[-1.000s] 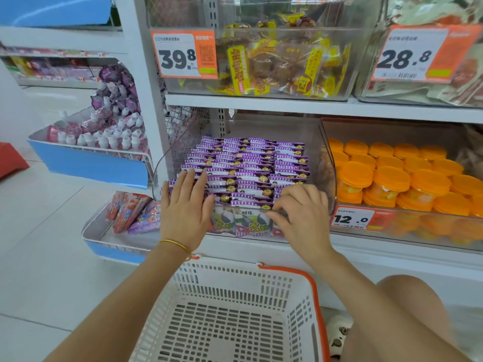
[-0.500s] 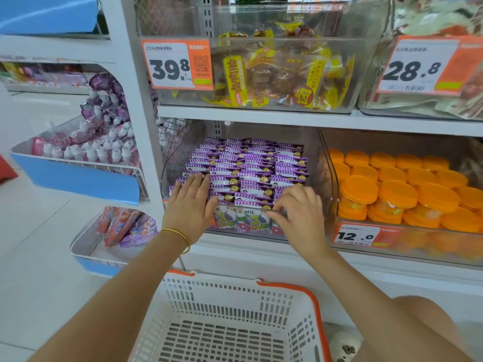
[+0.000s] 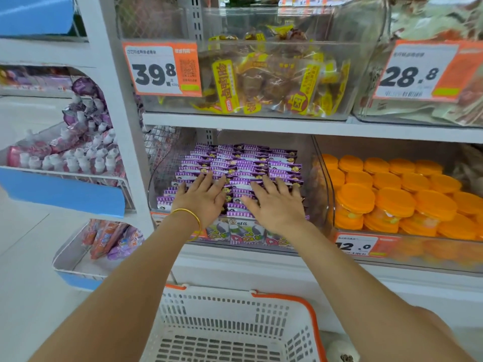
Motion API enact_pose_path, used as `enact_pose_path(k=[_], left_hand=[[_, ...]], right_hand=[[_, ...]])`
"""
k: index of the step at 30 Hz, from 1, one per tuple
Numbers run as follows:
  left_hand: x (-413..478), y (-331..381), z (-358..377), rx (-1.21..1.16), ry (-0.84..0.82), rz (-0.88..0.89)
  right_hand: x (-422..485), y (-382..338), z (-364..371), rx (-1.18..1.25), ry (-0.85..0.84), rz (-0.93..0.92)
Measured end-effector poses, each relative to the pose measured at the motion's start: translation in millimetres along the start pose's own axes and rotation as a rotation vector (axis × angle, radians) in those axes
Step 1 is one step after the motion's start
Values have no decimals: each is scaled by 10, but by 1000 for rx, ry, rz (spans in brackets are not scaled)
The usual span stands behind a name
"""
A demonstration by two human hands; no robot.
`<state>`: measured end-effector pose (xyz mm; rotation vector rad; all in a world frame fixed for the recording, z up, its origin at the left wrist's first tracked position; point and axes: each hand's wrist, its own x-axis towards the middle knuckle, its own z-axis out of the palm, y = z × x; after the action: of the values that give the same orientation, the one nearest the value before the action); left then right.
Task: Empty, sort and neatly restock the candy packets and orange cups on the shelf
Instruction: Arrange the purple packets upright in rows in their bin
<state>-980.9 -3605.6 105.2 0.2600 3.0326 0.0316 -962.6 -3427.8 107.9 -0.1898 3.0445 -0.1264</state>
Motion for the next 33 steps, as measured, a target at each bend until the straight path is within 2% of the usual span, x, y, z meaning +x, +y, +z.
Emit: enact_pose_path(k=[3,5,6,8,11,13,15,18,21,25,31,33], left_hand=[[-44,2,-63,-52,77,-10],[-123,151,-143,-194,301,22],[-173,298,-204,-267,410,91],[-297,710,-311,-357,521,297],[-346,1447,-396,-296,507,611],[-270,1916,-396,-213,449,739],[-206,2286,-404,-112,362,750],[-146,2598,-399,104,224,633],[-158,2624,-378,152,257,604],[-122,2553,-298,138,278,619],[-114,2582,-282,183,267,617],[-138,2581,-329,76,215,612]], right_hand=[[-137,-35,-111,108,94,-49],[-355,2,-285,239,310,-130],[-490,76,-379,309,440,-163],[-782,387,-515,384,665,-176],[-1089,1194,-600,315,824,-11],[-1167,1754,-632,202,719,186],[-1164,2169,-581,103,524,315],[-1106,2439,-418,292,364,161],[-1078,2440,-322,410,392,51],[-1093,2399,-305,437,445,22],[-1087,2462,-239,468,433,-12],[-1094,2497,-259,529,393,-34]])
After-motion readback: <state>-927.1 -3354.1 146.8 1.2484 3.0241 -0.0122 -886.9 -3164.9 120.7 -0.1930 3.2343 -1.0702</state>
